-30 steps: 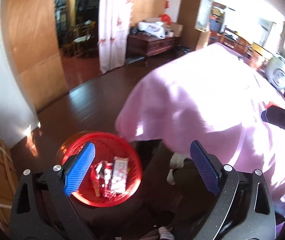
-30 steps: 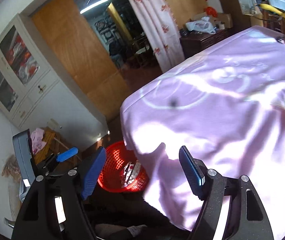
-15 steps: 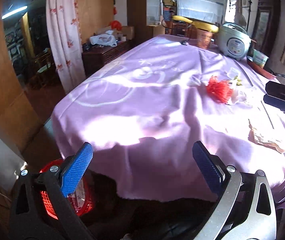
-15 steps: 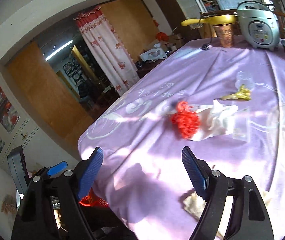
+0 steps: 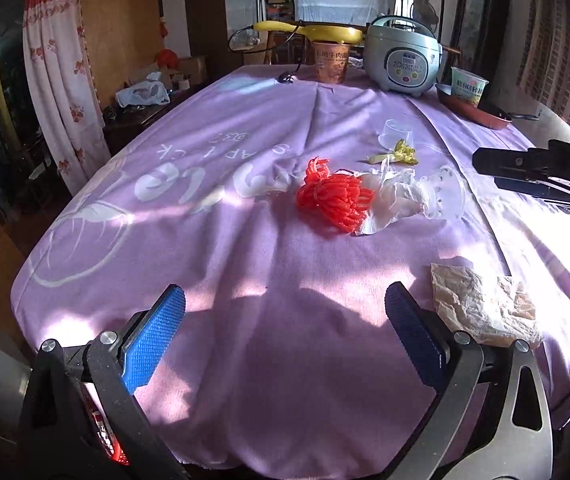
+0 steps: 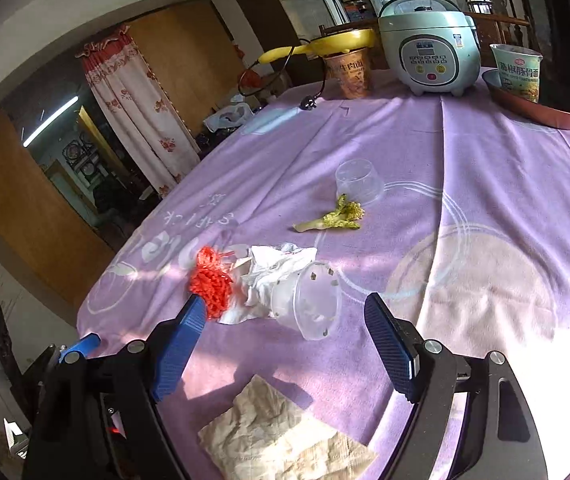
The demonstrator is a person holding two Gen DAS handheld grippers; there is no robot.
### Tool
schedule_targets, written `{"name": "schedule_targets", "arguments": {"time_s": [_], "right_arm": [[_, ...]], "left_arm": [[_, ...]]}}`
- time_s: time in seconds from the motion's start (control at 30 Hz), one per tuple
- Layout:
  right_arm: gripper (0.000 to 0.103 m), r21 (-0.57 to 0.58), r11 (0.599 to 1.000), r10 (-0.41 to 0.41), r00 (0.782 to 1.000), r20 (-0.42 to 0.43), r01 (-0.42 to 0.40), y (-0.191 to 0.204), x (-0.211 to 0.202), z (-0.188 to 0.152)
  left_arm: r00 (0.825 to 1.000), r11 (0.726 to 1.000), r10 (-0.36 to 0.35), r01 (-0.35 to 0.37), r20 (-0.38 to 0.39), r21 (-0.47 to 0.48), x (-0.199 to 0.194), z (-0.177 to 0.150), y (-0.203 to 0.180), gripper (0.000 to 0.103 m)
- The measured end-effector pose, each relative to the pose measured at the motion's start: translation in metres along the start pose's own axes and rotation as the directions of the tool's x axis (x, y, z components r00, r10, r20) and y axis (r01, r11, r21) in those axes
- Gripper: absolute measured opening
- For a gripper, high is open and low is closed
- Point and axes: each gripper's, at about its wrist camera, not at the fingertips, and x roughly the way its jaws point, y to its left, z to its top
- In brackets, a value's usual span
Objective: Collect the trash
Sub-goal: 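Return both tools to the table above the remaining trash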
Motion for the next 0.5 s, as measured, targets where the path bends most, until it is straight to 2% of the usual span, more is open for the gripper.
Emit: {"name": "schedule_targets", "arguments": {"time_s": [0.2, 0.33, 0.43, 0.5], "right_arm": [[0.080, -0.073, 0.997, -0.041, 0.996, -0.074, 0.035, 0.011, 0.034, 0.002], [0.080, -0.103, 0.987, -0.132, 0.988, -0.079, 0.124, 0.005, 0.048, 0.001], [0.072, -0.054, 0.979, -0.200, 0.979, -0.047, 0.198, -0.016, 0.041, 0.004], [0.069, 0.020, 0.981, -0.190, 0.981, -0.024, 0.191, -0.034, 0.029, 0.008]], "left_arm": [[1.000, 1.000, 0.003, -0.003, -0.021, -0.014, 0.012, 0.000, 0.001, 0.096], [0.999, 1.000, 0.001, -0.002, -0.037, -0.027, 0.020, -0.002, 0.003, 0.096], [0.999, 0.999, 0.008, -0.010, -0.042, -0.036, 0.023, -0.003, 0.005, 0.096], [0.999, 0.999, 0.005, -0.007, -0.048, -0.046, 0.025, -0.005, 0.006, 0.096]]}}
